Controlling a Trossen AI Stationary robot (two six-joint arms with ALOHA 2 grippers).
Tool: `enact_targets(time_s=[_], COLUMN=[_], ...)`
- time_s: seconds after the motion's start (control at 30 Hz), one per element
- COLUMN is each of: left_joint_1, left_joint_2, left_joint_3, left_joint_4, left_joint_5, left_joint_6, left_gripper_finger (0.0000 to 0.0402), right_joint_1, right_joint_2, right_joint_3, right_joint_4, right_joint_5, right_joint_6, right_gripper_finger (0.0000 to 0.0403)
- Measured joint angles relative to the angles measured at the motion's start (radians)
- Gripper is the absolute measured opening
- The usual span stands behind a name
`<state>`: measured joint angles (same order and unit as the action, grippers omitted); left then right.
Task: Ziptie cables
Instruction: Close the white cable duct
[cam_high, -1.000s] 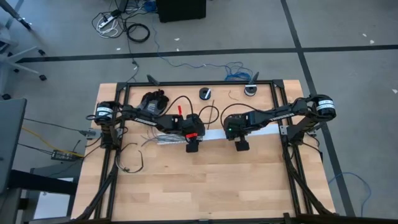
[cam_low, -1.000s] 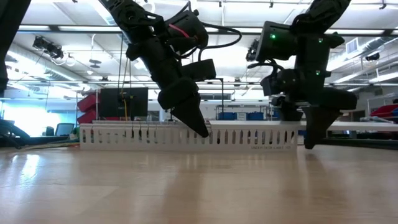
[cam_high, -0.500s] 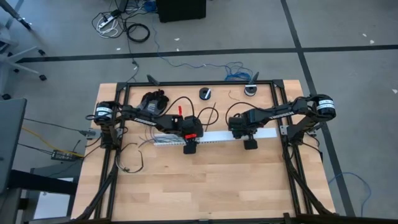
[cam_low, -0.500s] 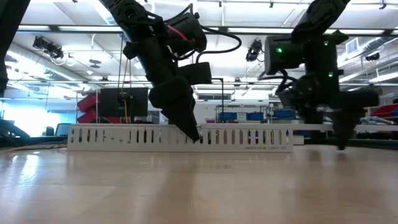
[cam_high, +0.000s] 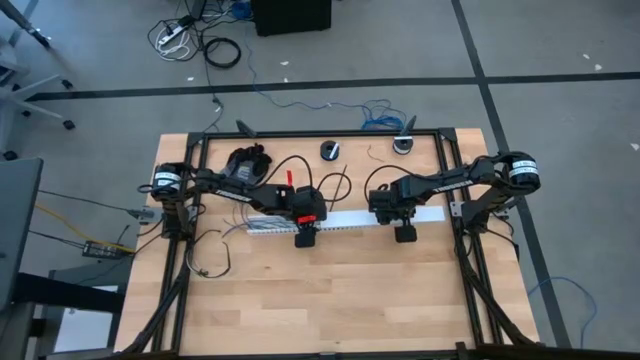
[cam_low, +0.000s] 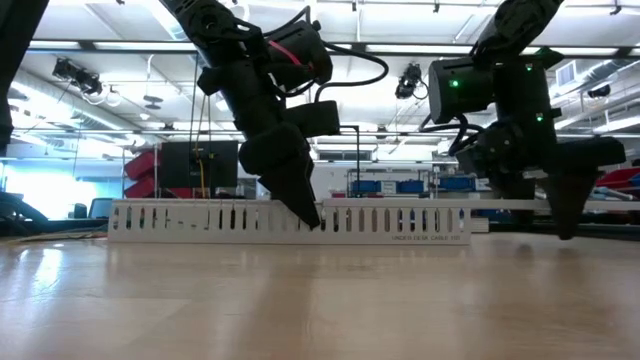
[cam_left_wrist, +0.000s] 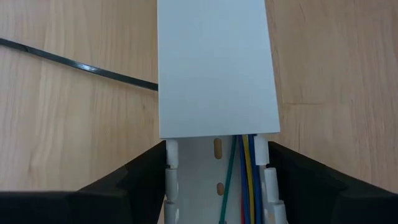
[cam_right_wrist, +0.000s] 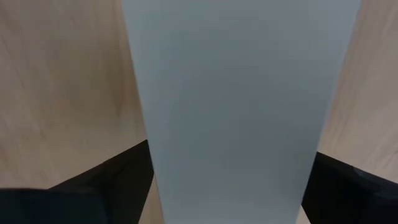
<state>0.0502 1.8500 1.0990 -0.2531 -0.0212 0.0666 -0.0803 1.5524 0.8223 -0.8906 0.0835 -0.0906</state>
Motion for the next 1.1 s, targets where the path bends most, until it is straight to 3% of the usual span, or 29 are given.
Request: enact_targets(time_s=[0.6,1.1], left_joint_1=[0.000,0.007], left_joint_2=[0.003,-0.063], left_joint_3=[-0.004,-0.004], left_joint_4=[0.004,-0.065], left_joint_5=[0.012,0.027], left_joint_6=[0.005,-0.005], left_gripper_finger=[0.0269,0.0285], right_joint_1=[0.000,0.000], right_joint_2=[0.000,0.000], right_joint_3=[-0.001,-0.002], right_joint_4=[0.000,0.001], right_joint_5=[0.000,-0.008], right_joint_6=[-0.016,-0.015], right_gripper_finger=[0.0237,0.0231])
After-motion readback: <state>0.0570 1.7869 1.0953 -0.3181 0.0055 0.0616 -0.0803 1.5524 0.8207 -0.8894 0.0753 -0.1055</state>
